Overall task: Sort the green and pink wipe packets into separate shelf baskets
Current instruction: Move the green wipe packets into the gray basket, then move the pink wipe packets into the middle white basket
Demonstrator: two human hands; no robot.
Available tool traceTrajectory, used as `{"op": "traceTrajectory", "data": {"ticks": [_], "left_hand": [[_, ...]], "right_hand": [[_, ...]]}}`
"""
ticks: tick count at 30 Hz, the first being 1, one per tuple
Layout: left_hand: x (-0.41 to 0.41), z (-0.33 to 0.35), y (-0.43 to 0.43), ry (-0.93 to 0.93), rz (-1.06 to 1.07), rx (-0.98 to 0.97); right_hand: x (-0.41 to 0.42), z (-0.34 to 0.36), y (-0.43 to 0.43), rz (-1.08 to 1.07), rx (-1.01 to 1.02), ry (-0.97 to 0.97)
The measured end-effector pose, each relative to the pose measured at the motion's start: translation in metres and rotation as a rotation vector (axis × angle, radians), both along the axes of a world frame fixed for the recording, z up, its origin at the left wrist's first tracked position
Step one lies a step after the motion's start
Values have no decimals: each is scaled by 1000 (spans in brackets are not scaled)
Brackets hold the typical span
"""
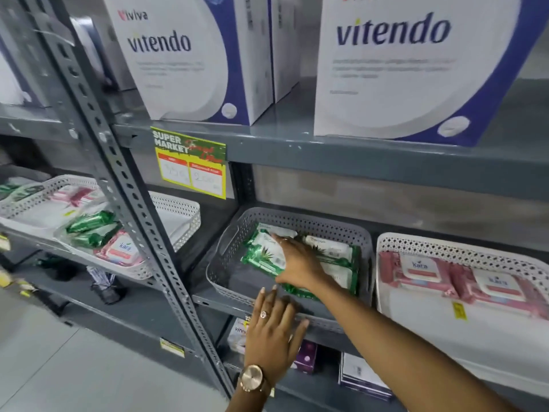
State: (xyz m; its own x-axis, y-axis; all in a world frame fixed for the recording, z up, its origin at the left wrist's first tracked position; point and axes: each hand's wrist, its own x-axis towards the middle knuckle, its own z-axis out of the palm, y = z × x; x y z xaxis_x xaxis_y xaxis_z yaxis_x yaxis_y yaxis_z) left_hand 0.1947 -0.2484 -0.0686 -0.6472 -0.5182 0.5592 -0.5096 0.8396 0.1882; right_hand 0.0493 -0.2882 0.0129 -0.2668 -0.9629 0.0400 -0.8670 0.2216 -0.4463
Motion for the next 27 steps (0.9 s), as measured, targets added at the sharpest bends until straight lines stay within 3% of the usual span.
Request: {"op": "traceTrajectory", "data": {"ticks": [7, 11, 15, 21, 27], "left_hand": [[-1, -12, -4, 20, -1, -44], [-1, -8, -3, 5, 2, -14], [-11, 1, 14, -25, 1, 45], [-67, 18, 83, -8, -196, 48], [-146, 38, 177, -74, -401, 13]], "right_hand": [[1, -15, -22, 156, 102, 2], [-16, -4, 1, 101, -2, -110], [-46, 9, 53, -15, -207, -158], [-107, 16, 160, -243, -431, -259], [-179, 19, 284, -478, -472, -244]]}}
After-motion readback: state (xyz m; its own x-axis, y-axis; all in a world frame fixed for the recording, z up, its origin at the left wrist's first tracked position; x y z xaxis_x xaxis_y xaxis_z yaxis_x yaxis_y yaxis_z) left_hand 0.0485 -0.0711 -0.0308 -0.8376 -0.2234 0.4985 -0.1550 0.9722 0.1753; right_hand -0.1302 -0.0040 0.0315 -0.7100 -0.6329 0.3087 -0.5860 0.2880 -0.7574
